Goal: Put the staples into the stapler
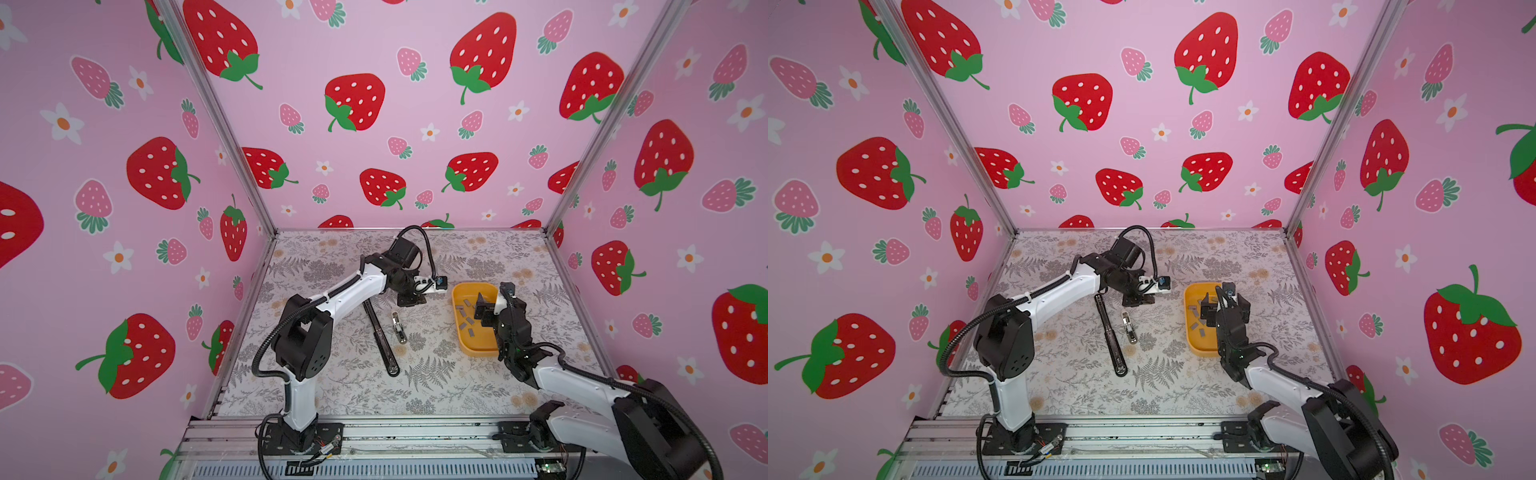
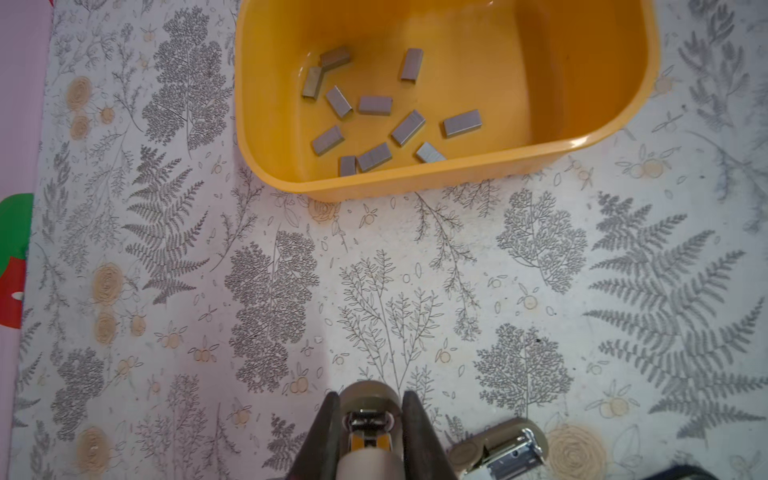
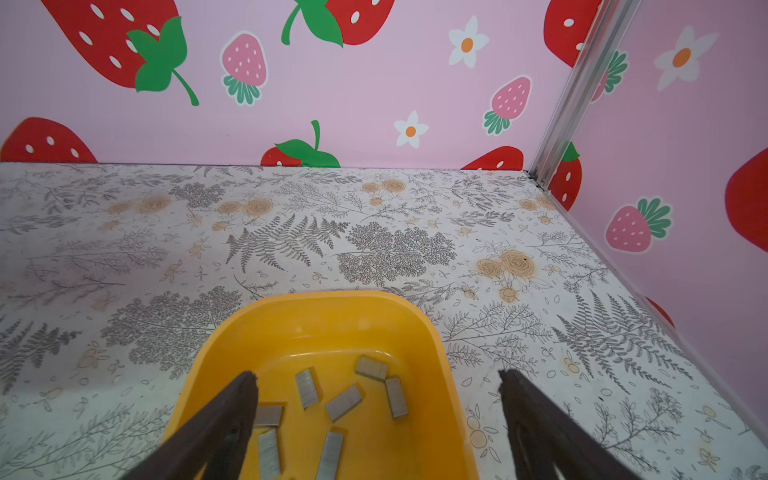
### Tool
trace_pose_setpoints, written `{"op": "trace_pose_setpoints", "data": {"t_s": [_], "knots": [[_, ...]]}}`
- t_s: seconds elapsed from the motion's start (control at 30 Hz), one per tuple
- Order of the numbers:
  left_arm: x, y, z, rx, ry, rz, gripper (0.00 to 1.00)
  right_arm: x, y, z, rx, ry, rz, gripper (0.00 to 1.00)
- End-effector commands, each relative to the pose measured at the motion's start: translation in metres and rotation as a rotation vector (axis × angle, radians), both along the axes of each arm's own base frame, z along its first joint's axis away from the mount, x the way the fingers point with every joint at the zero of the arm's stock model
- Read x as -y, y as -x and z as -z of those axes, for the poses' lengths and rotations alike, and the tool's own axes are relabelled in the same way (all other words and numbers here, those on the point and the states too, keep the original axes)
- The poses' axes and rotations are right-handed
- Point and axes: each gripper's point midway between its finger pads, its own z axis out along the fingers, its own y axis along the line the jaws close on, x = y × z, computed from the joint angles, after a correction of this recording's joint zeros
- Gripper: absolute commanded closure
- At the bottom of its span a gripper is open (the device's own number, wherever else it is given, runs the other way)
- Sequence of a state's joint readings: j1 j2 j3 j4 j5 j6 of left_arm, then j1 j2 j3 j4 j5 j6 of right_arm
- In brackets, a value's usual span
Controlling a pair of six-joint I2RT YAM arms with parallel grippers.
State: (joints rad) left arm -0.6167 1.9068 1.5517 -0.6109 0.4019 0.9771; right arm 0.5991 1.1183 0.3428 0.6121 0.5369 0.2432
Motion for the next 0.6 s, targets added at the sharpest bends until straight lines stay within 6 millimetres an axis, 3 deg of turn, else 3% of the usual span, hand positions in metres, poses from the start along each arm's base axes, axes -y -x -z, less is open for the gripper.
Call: {"op": "trace_pose_setpoints", "data": {"t_s": [0.0,0.17,0.27,0.43,0.57], "knots": [[0.021,0.008,-0.007,-0.034,0.146,-0.002,0.93,-0.019,0.009,-0.023,-0.020,-0.167,-0.107,0.09],[0.029,0.014,-0.006,-0.019,0.154,-0.027,1.00,-0.058,0.040,-0.043,-0.046,-0.482,-0.358,0.17],[0.035,0.015,-0.014,0.019,0.164,-0.041,1.00,-0.085,0.049,-0.033,-0.131,-0.559,-0.467,0.22],[0.037,0.028,-0.029,0.063,0.223,-0.031,1.00,-0.094,0.049,-0.015,-0.206,-0.626,-0.476,0.27],[0.034,0.043,-0.034,0.091,0.277,0.002,1.00,-0.106,0.056,-0.018,-0.220,-0.671,-0.553,0.30]]}}
